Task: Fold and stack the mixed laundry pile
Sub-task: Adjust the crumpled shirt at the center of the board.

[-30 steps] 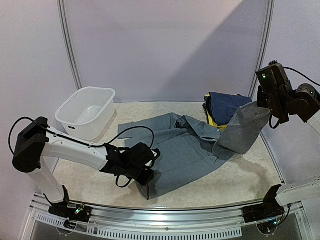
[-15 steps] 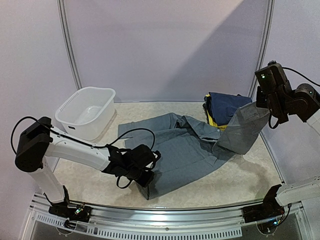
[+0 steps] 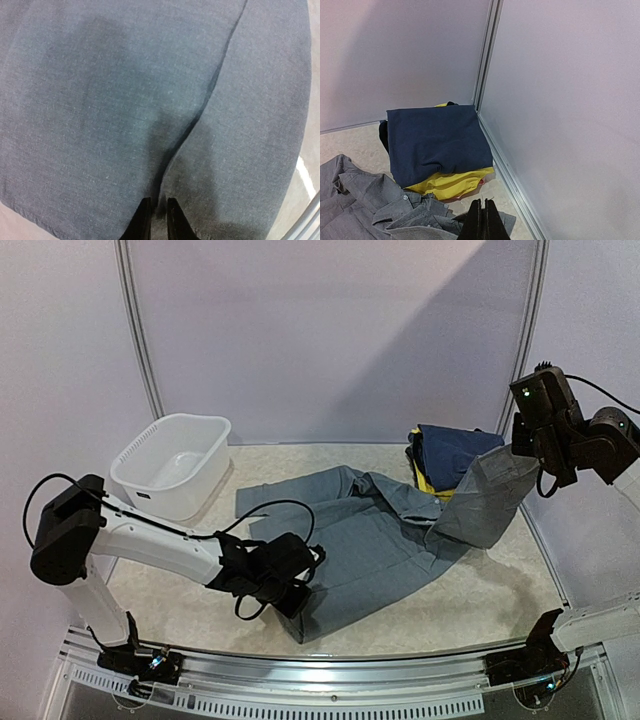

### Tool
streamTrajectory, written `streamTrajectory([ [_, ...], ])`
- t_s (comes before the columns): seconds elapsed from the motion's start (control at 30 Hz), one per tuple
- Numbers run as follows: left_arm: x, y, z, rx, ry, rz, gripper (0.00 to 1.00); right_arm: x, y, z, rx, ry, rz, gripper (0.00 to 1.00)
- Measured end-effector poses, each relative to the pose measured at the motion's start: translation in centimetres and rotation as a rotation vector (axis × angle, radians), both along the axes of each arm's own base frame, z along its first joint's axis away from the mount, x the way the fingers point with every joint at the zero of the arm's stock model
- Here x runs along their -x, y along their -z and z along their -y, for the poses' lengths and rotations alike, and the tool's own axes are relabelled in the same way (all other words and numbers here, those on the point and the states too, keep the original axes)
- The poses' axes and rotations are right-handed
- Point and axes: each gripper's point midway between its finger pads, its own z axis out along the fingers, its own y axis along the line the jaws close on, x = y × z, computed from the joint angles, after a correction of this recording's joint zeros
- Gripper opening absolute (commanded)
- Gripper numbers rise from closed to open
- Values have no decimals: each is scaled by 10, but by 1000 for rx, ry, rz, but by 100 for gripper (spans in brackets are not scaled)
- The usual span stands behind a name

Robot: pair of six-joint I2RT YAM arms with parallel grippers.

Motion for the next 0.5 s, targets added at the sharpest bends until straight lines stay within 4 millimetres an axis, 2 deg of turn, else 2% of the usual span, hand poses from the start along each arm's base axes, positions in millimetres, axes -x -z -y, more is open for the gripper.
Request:
streamTrajectory([
  [0.1,1,-2,2,1,6,6,0,0,0,0,0,0,0,0],
  [0.37,6,-7,9,6,33,16,0,0,0,0,0,0,0,0],
  [0.5,9,-17,12,23,52,32,0,0,0,0,0,0,0,0],
])
